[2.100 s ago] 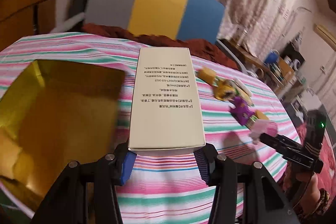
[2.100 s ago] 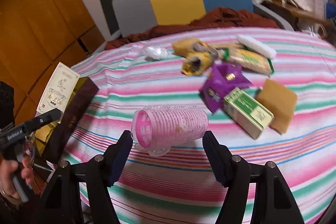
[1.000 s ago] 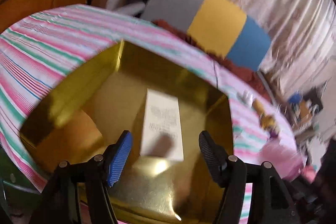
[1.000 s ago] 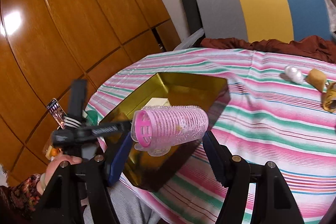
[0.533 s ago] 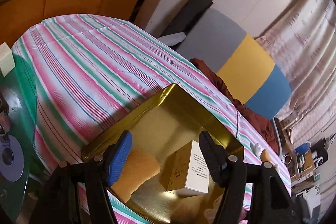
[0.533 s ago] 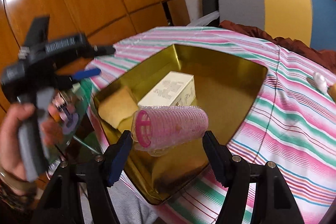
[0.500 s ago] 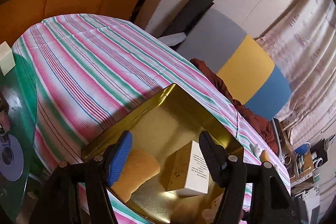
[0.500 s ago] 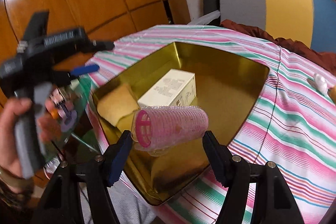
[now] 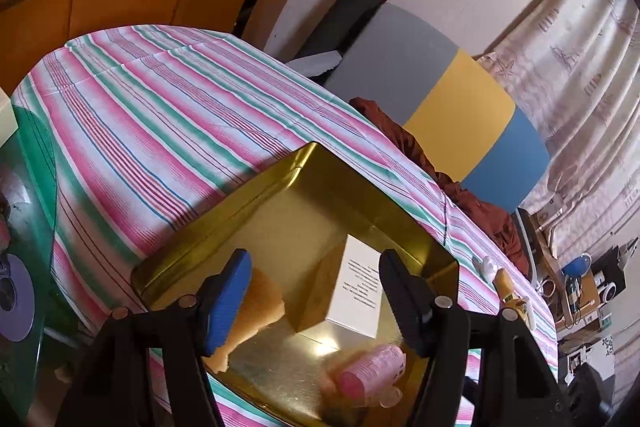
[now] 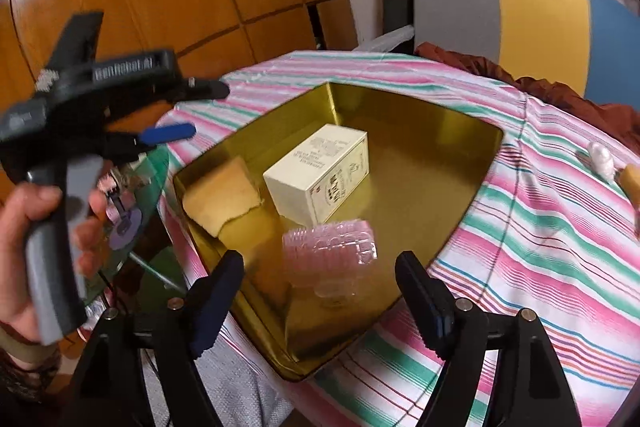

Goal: Organize objects
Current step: 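Place the cream box and pink roller into the gold tray and release, then move both grippers back to the remaining items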

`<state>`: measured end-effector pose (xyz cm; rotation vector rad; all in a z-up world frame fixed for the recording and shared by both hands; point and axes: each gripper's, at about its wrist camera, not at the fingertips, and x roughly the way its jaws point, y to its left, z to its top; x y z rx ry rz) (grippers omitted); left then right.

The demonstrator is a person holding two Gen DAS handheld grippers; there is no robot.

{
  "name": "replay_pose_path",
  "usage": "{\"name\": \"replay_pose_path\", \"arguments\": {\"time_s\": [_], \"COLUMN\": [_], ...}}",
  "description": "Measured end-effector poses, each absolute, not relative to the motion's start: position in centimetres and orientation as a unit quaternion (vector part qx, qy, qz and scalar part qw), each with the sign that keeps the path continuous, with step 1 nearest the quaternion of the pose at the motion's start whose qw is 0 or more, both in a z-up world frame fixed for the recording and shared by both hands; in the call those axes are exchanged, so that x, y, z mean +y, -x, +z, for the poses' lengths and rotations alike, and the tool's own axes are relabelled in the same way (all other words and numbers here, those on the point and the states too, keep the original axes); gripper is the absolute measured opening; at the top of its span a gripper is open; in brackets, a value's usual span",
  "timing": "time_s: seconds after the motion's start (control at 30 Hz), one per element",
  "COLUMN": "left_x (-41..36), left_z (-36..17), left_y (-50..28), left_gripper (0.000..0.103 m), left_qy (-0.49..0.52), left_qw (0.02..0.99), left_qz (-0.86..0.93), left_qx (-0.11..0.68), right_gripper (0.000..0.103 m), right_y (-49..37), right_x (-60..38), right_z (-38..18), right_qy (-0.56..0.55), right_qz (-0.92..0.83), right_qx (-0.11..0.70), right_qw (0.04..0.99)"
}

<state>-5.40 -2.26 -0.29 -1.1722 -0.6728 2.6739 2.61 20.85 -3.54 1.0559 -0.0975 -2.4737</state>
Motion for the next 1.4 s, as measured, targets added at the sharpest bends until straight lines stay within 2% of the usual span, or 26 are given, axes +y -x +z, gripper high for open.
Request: {"name": "replay_pose_path", "arguments": {"time_s": [0.13, 0.33, 0.73, 0.97, 1.17, 1.4], "left_x": [-1.1, 2.3, 11.7, 15.1, 17.2, 20.0], "left_z": [-0.1, 1.3, 1.7, -0.4, -2.3, -3.2], "left_y": [5.0, 3.7, -0.6, -2.6, -4.6, -6.5], "left_gripper": [0.067, 0.068, 0.068, 0.068, 0.068, 0.068], "left_qy": [0.39, 0.367, 0.372, 0.399, 0.431, 0.449], "left_qw": [0.089, 0.165, 0.294, 0.326, 0.333, 0.349], "left_qz": [0.891, 0.897, 0.876, 0.855, 0.838, 0.823], "left_qx": [-0.214, -0.183, -0.085, -0.05, -0.038, 0.004], "right_gripper": [0.08, 0.08, 0.08, 0.08, 0.08, 0.082], "right_y": [-3.3, -3.9, -6.2, -7.6, -7.8, -6.3], "right_x": [22.7, 25.9, 35.3, 44.0, 52.5, 58.3], "right_z": [-2.9, -2.3, -3.7, -4.9, -3.8, -4.4], "right_qy": [-0.376, -0.371, -0.393, -0.425, -0.414, -0.42], "right_qz": [-0.901, -0.908, -0.913, -0.903, -0.904, -0.899], "right_qx": [-0.059, -0.089, -0.077, -0.069, -0.046, -0.037], "right_qw": [0.207, 0.176, 0.082, -0.005, -0.093, -0.116]}}
